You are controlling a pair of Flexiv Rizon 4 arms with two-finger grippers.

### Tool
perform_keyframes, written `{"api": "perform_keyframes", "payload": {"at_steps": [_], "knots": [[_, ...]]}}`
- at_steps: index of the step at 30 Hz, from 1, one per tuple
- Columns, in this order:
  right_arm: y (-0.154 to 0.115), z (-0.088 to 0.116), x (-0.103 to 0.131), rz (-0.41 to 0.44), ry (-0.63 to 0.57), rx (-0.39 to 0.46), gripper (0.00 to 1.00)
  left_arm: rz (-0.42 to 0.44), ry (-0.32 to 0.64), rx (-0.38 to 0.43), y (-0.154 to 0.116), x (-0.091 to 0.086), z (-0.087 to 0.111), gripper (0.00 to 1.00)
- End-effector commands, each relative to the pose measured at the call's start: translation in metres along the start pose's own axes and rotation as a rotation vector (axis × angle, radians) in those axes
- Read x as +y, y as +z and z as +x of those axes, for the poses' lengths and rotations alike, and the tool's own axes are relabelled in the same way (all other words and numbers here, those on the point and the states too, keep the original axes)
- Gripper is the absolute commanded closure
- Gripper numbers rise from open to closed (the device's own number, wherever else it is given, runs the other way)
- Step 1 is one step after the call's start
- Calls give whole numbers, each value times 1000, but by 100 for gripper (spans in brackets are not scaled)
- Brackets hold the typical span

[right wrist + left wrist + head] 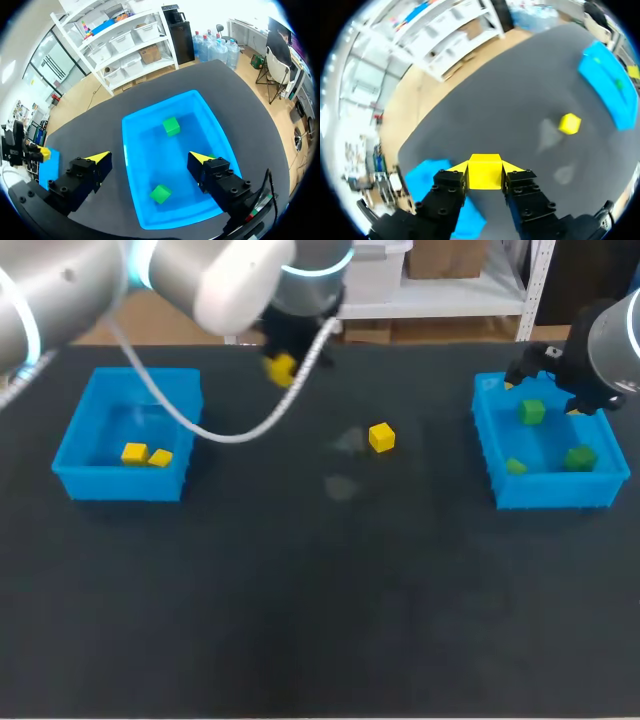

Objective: Put the green cubes in the right bin and the yellow cubes in the left bin.

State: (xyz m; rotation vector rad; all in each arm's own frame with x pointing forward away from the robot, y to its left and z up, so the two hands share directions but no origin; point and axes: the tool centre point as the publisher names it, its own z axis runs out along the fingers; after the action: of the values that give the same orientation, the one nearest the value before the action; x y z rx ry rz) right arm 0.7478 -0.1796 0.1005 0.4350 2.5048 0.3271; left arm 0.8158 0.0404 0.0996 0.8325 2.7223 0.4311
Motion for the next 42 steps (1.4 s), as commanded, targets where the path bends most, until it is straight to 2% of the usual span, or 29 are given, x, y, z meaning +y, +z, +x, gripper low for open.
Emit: {"api": "perform_keyframes", "payload": {"at_steps": [1,6,11,15,16,17,20,23,26,29,32,36,42], "knots": [[1,1,0,-1,1,-8,0,-25,-116,-78,5,37,70,100],[1,1,0,-1,1,-8,0,-71,-277,-43,12,87,122,100],[1,1,0,-1,1,-8,0,-128,-412,-32,13,122,160,100],[1,1,0,-1,1,-8,0,-138,-417,30,22,132,177,100],[1,1,0,-1,1,-8,0,-143,-426,35,24,131,178,77],[1,1,0,-1,1,-8,0,-143,-432,29,25,132,179,0],[1,1,0,-1,1,-8,0,-123,-423,15,26,127,176,0],[1,1,0,-1,1,-8,0,-79,-387,-17,18,115,162,0],[1,1,0,-1,1,-8,0,20,-335,-96,2,99,141,0],[1,1,0,-1,1,-8,0,109,-220,-192,-21,68,107,0],[1,1,0,-1,1,-8,0,183,-92,-241,-35,33,79,0],[1,1,0,-1,1,-8,0,264,63,-253,-39,-16,47,0],[1,1,0,-1,1,-8,0,342,210,-236,-32,-82,8,0]]}}
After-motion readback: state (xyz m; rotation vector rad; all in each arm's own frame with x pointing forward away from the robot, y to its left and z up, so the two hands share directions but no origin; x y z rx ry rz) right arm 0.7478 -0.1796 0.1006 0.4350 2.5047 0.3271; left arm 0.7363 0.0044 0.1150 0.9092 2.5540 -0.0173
